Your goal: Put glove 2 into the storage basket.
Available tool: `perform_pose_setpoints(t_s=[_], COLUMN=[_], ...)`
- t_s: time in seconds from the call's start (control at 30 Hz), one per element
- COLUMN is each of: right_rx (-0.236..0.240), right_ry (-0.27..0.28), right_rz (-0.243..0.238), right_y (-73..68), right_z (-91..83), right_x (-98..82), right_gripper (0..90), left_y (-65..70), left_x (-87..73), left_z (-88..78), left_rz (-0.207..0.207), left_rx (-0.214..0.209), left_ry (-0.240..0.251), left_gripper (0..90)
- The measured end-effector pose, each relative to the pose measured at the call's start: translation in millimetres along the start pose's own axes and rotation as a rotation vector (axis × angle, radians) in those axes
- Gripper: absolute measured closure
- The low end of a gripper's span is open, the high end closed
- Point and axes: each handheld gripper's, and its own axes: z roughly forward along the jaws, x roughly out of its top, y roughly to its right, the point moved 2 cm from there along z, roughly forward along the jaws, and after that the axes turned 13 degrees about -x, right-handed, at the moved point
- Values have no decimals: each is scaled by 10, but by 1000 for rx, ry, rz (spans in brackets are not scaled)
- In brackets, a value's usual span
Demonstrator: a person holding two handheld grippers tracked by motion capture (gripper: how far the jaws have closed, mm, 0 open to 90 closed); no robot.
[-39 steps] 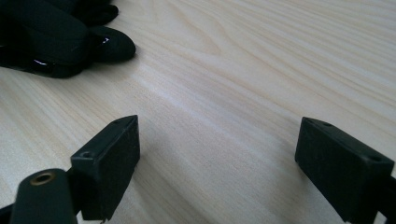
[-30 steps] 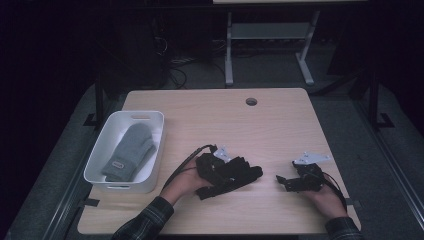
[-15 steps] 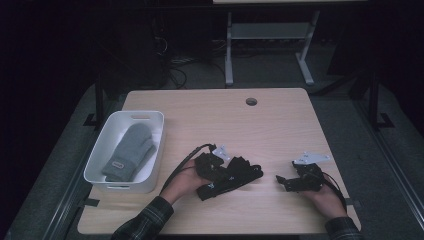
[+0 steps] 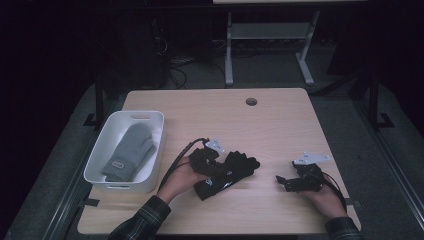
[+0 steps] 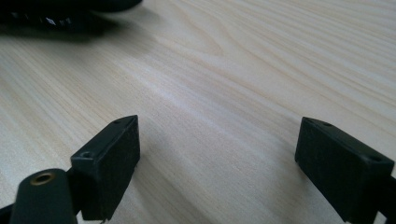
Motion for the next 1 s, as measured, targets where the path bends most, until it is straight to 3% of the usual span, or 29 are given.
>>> perform_pose_setpoints(t_s=[0.23, 0.5, 1.0], right_rx=[1, 1, 0], right_ry=[1, -1, -1], right_rz=[-1, 1, 1], right_y=[1, -3, -4], right_z=[0, -2, -2], right_x=[0, -1, -2], right_gripper=[137, 135, 135], left_y=[22, -9, -129], left_x=[40, 51, -223], left_z=[-342, -860, -1756], left_rz=[-64, -101, -211], left_rx=[29, 93, 229], left_ry=[59, 112, 180], left_gripper=[725, 724, 723])
